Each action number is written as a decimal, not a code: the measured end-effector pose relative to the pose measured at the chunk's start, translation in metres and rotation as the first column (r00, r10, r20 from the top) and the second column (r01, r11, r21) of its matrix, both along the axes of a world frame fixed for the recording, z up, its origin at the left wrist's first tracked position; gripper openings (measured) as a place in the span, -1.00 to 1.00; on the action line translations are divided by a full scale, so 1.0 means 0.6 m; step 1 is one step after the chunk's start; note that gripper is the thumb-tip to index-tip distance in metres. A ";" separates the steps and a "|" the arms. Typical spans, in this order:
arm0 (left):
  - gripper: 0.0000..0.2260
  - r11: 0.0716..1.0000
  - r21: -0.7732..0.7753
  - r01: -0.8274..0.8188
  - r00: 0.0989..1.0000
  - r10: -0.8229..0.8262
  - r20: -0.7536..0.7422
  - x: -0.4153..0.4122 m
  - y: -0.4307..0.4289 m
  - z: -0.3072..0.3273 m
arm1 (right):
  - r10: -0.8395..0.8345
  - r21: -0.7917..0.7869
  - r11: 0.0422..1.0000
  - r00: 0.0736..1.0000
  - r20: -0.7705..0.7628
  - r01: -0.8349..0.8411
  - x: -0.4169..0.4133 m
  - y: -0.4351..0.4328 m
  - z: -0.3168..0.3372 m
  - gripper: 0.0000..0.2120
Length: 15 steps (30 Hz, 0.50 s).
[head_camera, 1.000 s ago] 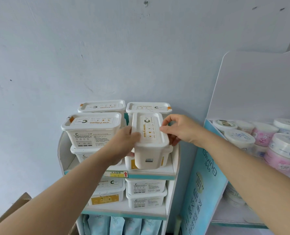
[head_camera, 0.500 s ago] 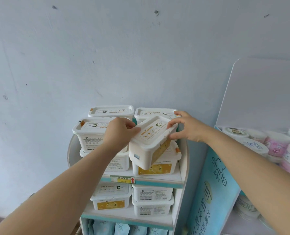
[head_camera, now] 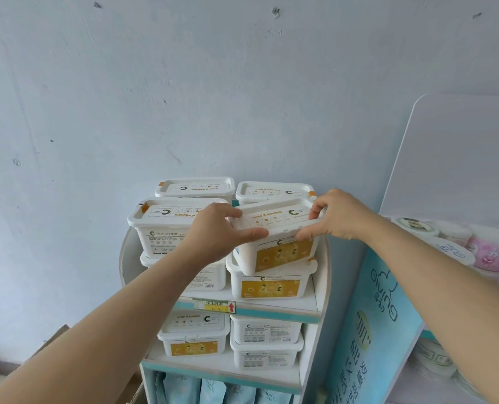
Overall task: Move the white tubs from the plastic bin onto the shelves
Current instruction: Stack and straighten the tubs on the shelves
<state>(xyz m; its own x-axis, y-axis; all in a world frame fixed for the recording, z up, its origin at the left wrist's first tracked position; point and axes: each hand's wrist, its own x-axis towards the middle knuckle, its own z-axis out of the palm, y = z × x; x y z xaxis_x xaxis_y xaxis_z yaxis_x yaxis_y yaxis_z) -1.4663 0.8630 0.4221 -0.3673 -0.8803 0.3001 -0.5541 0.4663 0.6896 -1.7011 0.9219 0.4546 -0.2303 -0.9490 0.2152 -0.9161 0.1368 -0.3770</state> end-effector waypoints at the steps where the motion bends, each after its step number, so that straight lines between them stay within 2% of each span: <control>1: -0.26 1.000 0.007 0.012 1.000 -0.012 0.009 0.002 0.000 0.001 | -0.011 -0.008 1.000 1.000 -0.001 0.011 -0.001 0.003 -0.001 -0.53; 4: -0.37 1.000 0.005 0.024 1.000 -0.024 0.011 0.004 -0.005 -0.001 | -0.014 -0.047 0.999 0.999 0.053 0.016 -0.007 0.013 -0.008 -0.55; 9: -0.65 0.999 -0.039 -0.027 1.000 0.027 0.004 0.007 -0.014 -0.005 | 0.058 -0.118 0.992 0.995 0.079 -0.048 -0.006 0.013 -0.027 -0.73; 15: -0.72 0.996 -0.053 -0.072 0.994 0.068 -0.087 0.002 -0.009 -0.026 | 0.085 -0.182 0.980 0.996 0.025 -0.079 -0.004 0.015 -0.059 -0.74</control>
